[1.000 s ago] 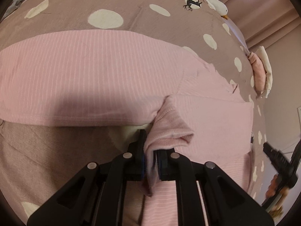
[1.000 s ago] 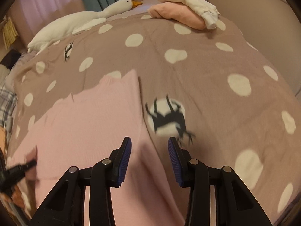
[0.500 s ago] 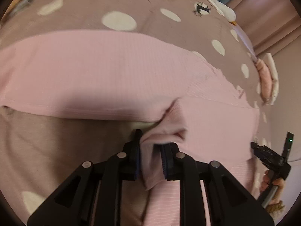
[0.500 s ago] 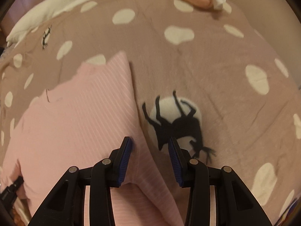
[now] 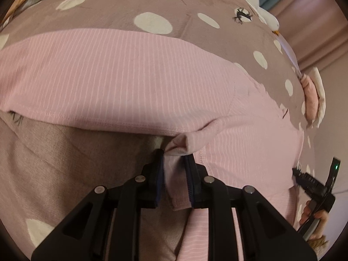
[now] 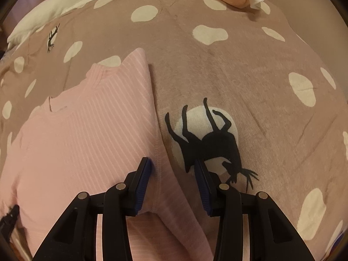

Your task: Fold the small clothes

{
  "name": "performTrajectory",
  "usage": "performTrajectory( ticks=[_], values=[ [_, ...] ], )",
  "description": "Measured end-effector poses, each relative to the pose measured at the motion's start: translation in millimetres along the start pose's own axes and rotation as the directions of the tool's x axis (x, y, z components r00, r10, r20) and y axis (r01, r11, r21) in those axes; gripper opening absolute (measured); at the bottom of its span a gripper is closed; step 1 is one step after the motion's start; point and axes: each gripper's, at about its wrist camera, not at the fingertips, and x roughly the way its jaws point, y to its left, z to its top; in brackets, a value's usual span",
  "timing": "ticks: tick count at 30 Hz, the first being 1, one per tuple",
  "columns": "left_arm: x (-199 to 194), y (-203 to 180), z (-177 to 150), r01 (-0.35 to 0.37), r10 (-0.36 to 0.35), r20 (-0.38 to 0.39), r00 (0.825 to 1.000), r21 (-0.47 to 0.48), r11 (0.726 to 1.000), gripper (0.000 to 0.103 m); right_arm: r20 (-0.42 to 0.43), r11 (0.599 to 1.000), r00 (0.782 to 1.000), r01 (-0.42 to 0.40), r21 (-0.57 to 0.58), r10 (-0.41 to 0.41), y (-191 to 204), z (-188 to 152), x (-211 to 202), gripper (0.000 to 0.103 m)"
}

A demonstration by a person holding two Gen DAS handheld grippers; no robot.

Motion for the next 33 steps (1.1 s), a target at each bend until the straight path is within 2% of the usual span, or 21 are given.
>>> performTrajectory(
  ticks=[5, 8, 13, 15, 17, 18, 20, 23, 24, 26, 28, 29, 32, 33],
  values=[
    [-1.8, -2.7, -3.4, -0.007, 0.007, 0.015, 1.000, 0.005, 1.000, 0.022, 0.005, 1.000, 1.000, 0.003, -0.001, -0.003, 1.7, -0.8, -1.1, 0.042],
    [-9.6, -0.3, -4.0, -0.013, 0.012, -0.023, 1.000, -0.035, 0.999, 0.021, 0.008, 1.000, 1.000, 0.016, 0.026, -0.016, -1.0, -2.1, -7.9, 0.042],
    [-42.4, 10.9, -4.4, -0.060, 0.062, 0.035, 0.997, -0.036, 0.998, 0.021, 0.123, 0.997, 0.992, 0.004, 0.078, -0.014, -17.9, -13.0, -51.1, 0.042],
    [-59.4, 18.3, -3.2, -0.024, 0.027, 0.055, 0.998, -0.066, 0.998, 0.026, 0.157, 0.995, 0.987, -0.045, 0.092, 0.030, -25.6, -18.4, -71.4, 0.042],
    [-81.1, 22.0, -3.1, 0.000, 0.007, 0.100, 0.995, -0.078, 0.997, 0.040, 0.194, 0.991, 0.978, -0.097, 0.093, 0.077, -29.6, -25.1, -95.2, 0.042],
    [-88.5, 21.5, -3.8, -0.001, 0.011, 0.122, 0.993, -0.078, 0.997, 0.044, 0.215, 0.990, 0.972, -0.113, 0.086, 0.093, -30.5, -28.0, -107.4, 0.042],
    [-108.3, 20.5, -5.8, -0.010, 0.023, 0.180, 0.983, -0.074, 0.997, 0.060, 0.262, 0.990, 0.959, -0.127, 0.059, 0.108, -27.3, -33.0, -131.3, 0.042],
    [-132.9, 20.3, -9.1, -0.010, 0.027, 0.244, 0.969, -0.071, 0.997, 0.077, 0.331, 0.992, 0.936, -0.128, 0.008, 0.118, -17.7, -44.2, -164.7, 0.044],
    [-139.4, 20.5, -10.2, -0.008, 0.026, 0.260, 0.965, -0.071, 0.997, 0.080, 0.350, 0.991, 0.929, -0.130, -0.008, 0.124, -14.8, -47.6, -172.5, 0.047],
    [-150.9, 22.3, -13.1, -0.003, 0.026, 0.288, 0.957, -0.078, 0.997, 0.087, 0.389, 0.988, 0.909, -0.145, -0.046, 0.152, -12.3, -51.4, -187.0, 0.065],
    [-156.9, 23.5, -14.8, 0.004, 0.023, 0.308, 0.951, -0.088, 0.996, 0.093, 0.414, 0.984, 0.892, -0.159, -0.084, 0.180, -6.6, -57.3, -196.2, 0.068],
    [-160.8, 24.6, -16.7, 0.005, 0.025, 0.320, 0.947, -0.092, 0.996, 0.095, 0.421, 0.982, 0.887, -0.160, -0.103, 0.189, -3.4, -59.5, -197.9, 0.073],
    [-169.8, 26.6, -20.1, -0.008, 0.037, 0.337, 0.941, -0.086, 0.996, 0.099, 0.444, 0.977, 0.871, -0.166, -0.136, 0.209, 5.4, -69.8, -206.0, 0.084],
    [-171.7, 26.9, -20.7, -0.014, 0.042, 0.340, 0.940, -0.085, 0.996, 0.100, 0.445, 0.972, 0.866, -0.176, -0.152, 0.227, 8.0, -72.2, -207.0, 0.085]
  ],
)
